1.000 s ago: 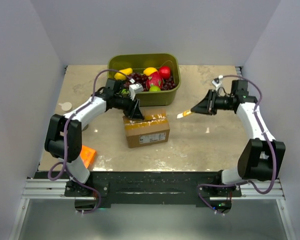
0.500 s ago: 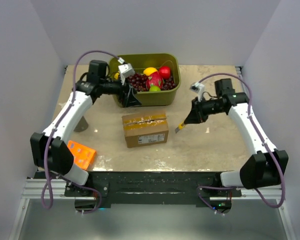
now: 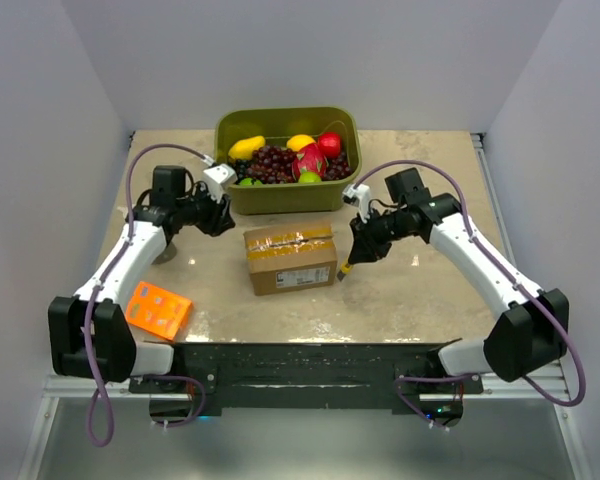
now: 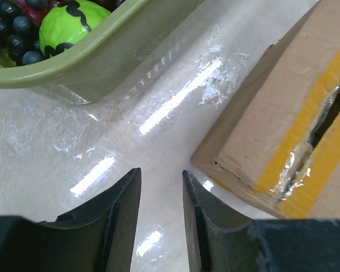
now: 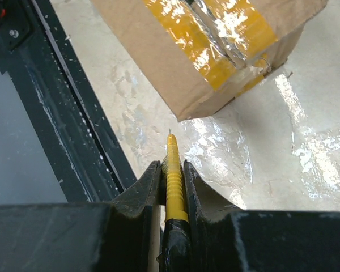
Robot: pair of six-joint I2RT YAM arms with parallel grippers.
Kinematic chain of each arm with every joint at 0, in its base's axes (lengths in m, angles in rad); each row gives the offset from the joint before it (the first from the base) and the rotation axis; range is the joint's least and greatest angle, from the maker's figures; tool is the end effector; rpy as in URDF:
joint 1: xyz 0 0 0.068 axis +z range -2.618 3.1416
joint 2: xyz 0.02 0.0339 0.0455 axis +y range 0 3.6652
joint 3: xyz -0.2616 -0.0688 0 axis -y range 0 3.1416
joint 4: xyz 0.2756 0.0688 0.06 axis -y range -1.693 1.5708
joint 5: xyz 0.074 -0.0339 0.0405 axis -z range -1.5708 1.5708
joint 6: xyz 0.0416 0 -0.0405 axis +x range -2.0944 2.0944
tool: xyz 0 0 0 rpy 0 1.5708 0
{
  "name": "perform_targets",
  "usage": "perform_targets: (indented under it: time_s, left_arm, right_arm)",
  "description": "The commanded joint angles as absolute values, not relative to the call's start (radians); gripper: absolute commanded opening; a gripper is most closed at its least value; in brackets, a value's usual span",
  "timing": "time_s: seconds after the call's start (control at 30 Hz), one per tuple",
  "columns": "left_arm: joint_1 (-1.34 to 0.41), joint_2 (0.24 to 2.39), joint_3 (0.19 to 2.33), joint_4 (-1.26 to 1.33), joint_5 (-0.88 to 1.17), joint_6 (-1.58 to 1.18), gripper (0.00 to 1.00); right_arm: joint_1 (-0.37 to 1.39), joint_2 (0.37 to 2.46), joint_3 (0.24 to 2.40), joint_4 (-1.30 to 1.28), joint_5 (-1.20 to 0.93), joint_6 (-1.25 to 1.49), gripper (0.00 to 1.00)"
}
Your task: Unpack the express box
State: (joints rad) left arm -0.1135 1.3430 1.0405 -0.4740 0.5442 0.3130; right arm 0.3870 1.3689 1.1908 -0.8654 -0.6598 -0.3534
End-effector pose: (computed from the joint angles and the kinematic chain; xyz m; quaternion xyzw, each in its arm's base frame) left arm 0.3156 -0.0576 0.2667 0.2896 0.8461 -0.2095 0.3954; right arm 0.2711 0.1380 0.2877 -0.4092 0.8210 0.3169 0.2413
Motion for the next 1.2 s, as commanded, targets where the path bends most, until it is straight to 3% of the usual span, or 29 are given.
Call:
perform_targets:
  time_s: [0.0, 0.17, 0.43, 0.6, 0.73, 0.97, 1.17]
  left_arm:
    - [-0.126, 1.364, 0.973, -0.238, 0.532, 0.313, 0.40]
    - [-0.126, 1.344, 0.844, -0.078, 0.742, 0.363, 0.47]
    - [-0.189, 1.206, 0.802, -0.339, 0.949, 0.587, 0.49]
    - [-0.317, 1.105, 0.746, -0.468, 0.974, 0.698, 0.50]
    - [-0.359, 1.100, 0.715, -0.388, 1.009, 0.643, 0.52]
    - [-0.310, 1.088, 0.926, -0.564, 0.933, 0.735, 0.53]
    - [-0.166, 1.173, 0.924, -0.442, 0.865, 0.552, 0.38]
  right_arm:
    - [0.397, 1.404, 1.229, -0.844, -0.618, -0.360, 0.00]
    - [0.414, 1.445, 1.235, -0.770, -0.620, -0.293, 0.00]
    - [0.411, 1.554, 1.362, -0.693, -0.516, -0.252, 0.00]
    - [0.411, 1.637, 1.486, -0.716, -0.463, -0.291, 0.00]
    - [0.426, 1.687, 1.535, -0.715, -0.456, -0.290, 0.00]
    - [0.416, 1.623, 1.502, -0.808, -0.373, -0.364, 0.00]
    - [0.384, 1.585, 1.436, -0.766, -0.292, -0.315, 0.00]
